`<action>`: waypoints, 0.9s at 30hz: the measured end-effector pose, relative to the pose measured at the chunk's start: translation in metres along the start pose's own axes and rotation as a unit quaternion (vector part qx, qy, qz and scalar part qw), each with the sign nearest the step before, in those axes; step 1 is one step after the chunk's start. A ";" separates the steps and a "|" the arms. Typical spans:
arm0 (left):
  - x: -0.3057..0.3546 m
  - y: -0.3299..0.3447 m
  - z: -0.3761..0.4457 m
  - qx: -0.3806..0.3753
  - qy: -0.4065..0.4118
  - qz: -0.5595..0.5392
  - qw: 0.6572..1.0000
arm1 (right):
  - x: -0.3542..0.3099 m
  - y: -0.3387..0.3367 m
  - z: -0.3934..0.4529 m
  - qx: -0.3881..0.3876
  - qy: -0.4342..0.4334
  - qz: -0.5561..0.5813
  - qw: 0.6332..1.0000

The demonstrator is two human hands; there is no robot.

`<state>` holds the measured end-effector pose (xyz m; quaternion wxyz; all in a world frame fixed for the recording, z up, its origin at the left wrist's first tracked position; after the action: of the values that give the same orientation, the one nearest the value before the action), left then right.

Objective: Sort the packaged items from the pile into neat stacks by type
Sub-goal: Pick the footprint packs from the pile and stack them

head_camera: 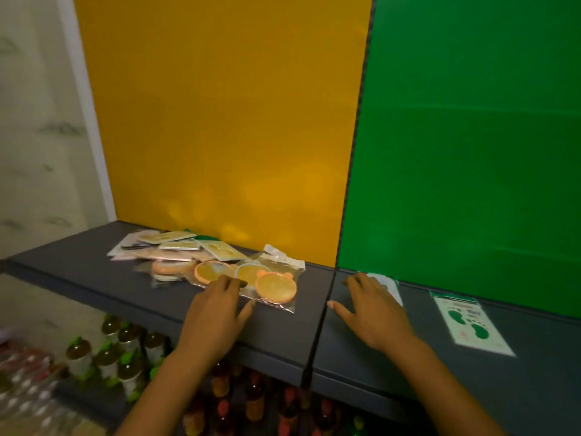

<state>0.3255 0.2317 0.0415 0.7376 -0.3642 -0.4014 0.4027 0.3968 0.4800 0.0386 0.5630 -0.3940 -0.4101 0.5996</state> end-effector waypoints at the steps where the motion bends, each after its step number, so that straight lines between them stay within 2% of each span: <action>1: -0.016 -0.005 -0.001 0.002 -0.009 0.007 1.000 | -0.013 0.003 0.008 -0.002 -0.007 0.006 1.000; 6: -0.088 -0.021 0.000 -0.003 -0.062 0.017 0.998 | -0.072 0.017 0.044 -0.002 -0.047 0.030 0.998; 11: -0.130 -0.027 0.006 0.002 -0.091 0.008 0.996 | -0.105 0.031 0.080 -0.001 -0.069 0.054 0.996; 27: -0.194 -0.028 0.100 0.030 -0.166 -0.002 0.986 | -0.130 0.086 0.223 0.023 -0.129 0.113 0.985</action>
<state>0.1767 0.0699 0.0488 0.6718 -0.2690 -0.5068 0.4685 0.1652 0.3369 0.0380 0.4432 -0.3442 -0.4181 0.7143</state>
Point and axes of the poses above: each hand's wrist, its own z-axis towards the middle knuckle, its own y-axis out of the palm, x = y × z, the point moved 8 cm from there along z, towards the middle knuckle, and after that the axes turned 12 degrees about -y, right-handed, at the moved point
